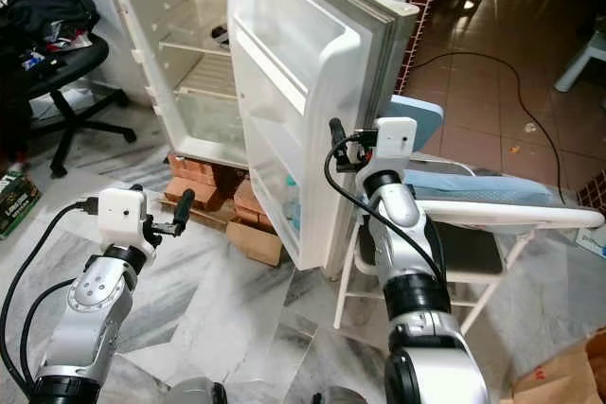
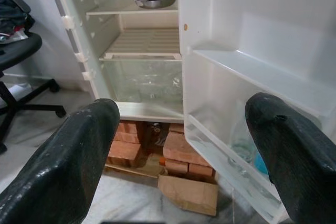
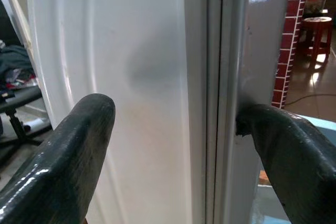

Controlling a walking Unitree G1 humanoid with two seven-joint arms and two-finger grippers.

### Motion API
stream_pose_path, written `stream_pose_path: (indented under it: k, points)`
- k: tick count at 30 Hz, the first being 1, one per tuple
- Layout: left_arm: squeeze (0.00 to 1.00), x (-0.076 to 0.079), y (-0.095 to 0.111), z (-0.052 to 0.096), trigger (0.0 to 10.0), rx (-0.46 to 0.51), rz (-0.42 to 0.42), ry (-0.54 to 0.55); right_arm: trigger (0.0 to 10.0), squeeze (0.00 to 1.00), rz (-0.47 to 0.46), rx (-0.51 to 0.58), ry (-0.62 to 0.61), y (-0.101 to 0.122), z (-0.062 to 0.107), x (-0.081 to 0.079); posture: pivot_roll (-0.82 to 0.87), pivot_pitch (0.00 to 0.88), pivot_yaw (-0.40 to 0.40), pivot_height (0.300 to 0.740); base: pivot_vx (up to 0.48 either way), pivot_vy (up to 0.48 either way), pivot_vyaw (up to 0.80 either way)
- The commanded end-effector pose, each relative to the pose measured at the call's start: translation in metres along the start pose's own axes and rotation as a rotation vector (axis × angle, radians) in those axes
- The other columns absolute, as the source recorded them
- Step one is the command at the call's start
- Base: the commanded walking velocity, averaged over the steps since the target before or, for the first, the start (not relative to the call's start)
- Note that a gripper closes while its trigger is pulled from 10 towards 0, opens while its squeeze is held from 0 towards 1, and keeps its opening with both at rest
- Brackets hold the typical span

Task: Restocking fridge

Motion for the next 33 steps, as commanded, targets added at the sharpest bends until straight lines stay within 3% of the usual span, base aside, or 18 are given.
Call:
stream_pose_path:
  k: [1,5,6,7,9,11,14,18,19,21,24,28,29,31,33]
  points:
    - [0.00,-0.001,0.001,0.000,10.0,-0.001,-0.008,-0.006,10.0,0.00,-0.020,0.107,0.134,0.029,-0.017,-0.033,0.04,0.013,-0.034,0.740,0.000,0.000,0.00]
    - [0.00,-0.001,0.001,0.000,10.0,-0.003,-0.007,-0.005,10.0,0.00,-0.153,0.073,0.248,0.025,-0.015,-0.053,0.04,0.014,-0.037,0.740,0.000,0.000,0.00]
    - [0.00,-0.001,0.000,0.000,10.0,-0.005,-0.007,-0.005,10.0,0.00,-0.330,0.009,0.466,0.028,-0.001,-0.082,0.04,0.014,-0.037,0.740,0.000,0.000,0.00]
    - [0.00,-0.001,0.000,0.000,10.0,-0.006,-0.006,-0.005,10.0,0.00,-0.385,-0.013,0.560,0.031,0.007,-0.094,0.04,0.014,-0.037,0.740,0.000,0.000,0.00]
    - [0.00,0.000,0.000,0.000,10.0,-0.009,-0.005,-0.009,10.0,0.00,-0.440,-0.079,0.783,0.036,0.033,-0.116,0.03,0.011,-0.036,0.740,0.000,0.000,0.00]
    - [0.00,0.000,0.000,0.000,10.0,-0.009,-0.004,-0.013,10.0,0.00,-0.426,-0.107,0.831,0.035,0.043,-0.120,0.03,0.011,-0.036,0.740,0.000,0.000,0.00]
    - [0.00,0.002,-0.001,-0.002,10.0,-0.009,-0.005,-0.022,10.0,0.00,-0.368,-0.189,0.823,0.017,0.056,-0.108,0.02,0.006,-0.037,0.740,0.000,0.000,0.00]
    - [0.00,0.002,-0.001,-0.002,10.0,-0.009,-0.003,-0.025,10.0,0.00,-0.250,-0.282,0.733,-0.007,0.063,-0.083,0.02,0.006,-0.038,0.740,0.000,0.000,0.00]
    - [0.00,0.002,-0.001,-0.002,10.0,-0.009,-0.003,-0.025,10.0,0.00,-0.250,-0.282,0.733,-0.007,0.063,-0.083,0.02,0.006,-0.038,0.740,0.000,0.000,0.00]
    - [0.00,0.002,-0.001,-0.003,10.0,-0.010,-0.004,-0.022,10.0,0.00,-0.153,-0.389,0.707,-0.018,0.073,-0.068,0.02,0.004,-0.037,0.740,0.000,0.000,0.00]
    - [0.00,0.001,-0.001,-0.003,10.0,-0.011,-0.007,-0.022,10.0,0.00,0.023,-0.488,0.616,-0.034,0.074,-0.046,0.02,0.003,-0.035,0.740,0.000,0.000,0.00]
    - [0.00,0.001,-0.001,-0.004,10.0,-0.011,-0.007,-0.023,10.0,0.00,0.114,-0.495,0.553,-0.036,0.068,-0.033,0.02,0.003,-0.034,0.740,0.000,0.000,0.00]
    - [0.00,0.001,0.000,-0.004,10.0,-0.010,-0.008,-0.024,10.0,0.00,0.160,-0.447,0.499,-0.031,0.058,-0.027,0.02,0.000,-0.035,0.740,0.000,0.000,0.00]
    - [0.00,0.001,0.000,-0.005,10.0,-0.010,-0.009,-0.024,10.0,0.00,0.163,-0.387,0.444,-0.023,0.048,-0.025,0.02,0.000,-0.035,0.740,0.000,0.000,0.00]
    - [0.00,0.001,0.000,-0.006,10.0,-0.009,-0.010,-0.025,10.0,0.00,0.127,-0.272,0.409,-0.007,0.034,-0.032,0.02,0.000,-0.034,0.740,0.000,0.000,0.00]
Point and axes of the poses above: a point about 5 cm out from each wrist's last joint towards the gripper, its own z axis pointing back from the gripper into the wrist, its own y axis along the axis of the wrist's last joint, x = y × z, the point moved 2 cm from there along -z, pointing out of the wrist towards the gripper, and after that the axes turned 14 degrees about -z, right-handed, at the moved point
